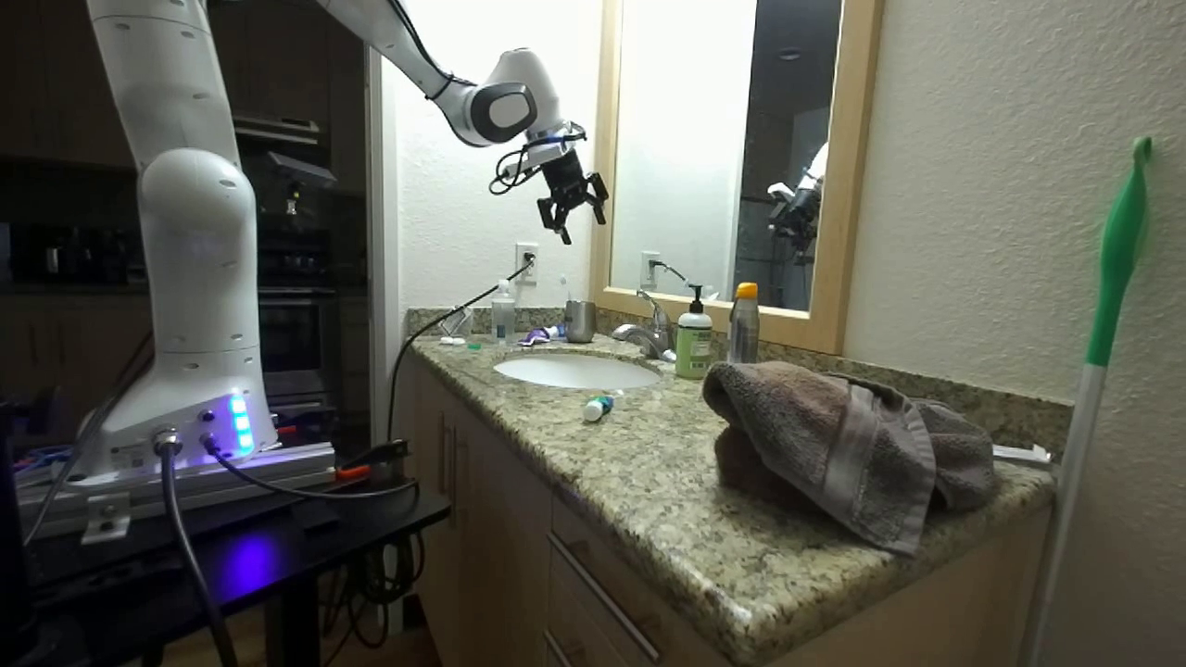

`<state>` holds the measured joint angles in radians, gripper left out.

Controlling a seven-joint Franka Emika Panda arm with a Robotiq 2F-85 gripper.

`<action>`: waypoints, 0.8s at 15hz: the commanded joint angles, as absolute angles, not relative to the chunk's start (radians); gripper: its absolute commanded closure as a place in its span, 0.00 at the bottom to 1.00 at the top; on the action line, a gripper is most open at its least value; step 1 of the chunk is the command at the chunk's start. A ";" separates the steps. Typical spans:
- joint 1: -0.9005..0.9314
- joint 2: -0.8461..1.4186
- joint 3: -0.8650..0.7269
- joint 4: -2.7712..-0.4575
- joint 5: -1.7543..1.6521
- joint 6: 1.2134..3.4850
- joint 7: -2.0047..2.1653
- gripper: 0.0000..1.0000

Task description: Close the tap

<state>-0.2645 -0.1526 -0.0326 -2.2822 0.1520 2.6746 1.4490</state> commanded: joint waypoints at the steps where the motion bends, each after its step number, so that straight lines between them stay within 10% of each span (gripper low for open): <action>1: -0.238 -0.141 -0.064 -2.260 0.142 2.671 1.466 0.00; 12: -0.177 0.125 -0.101 -1.964 0.007 2.599 1.604 0.00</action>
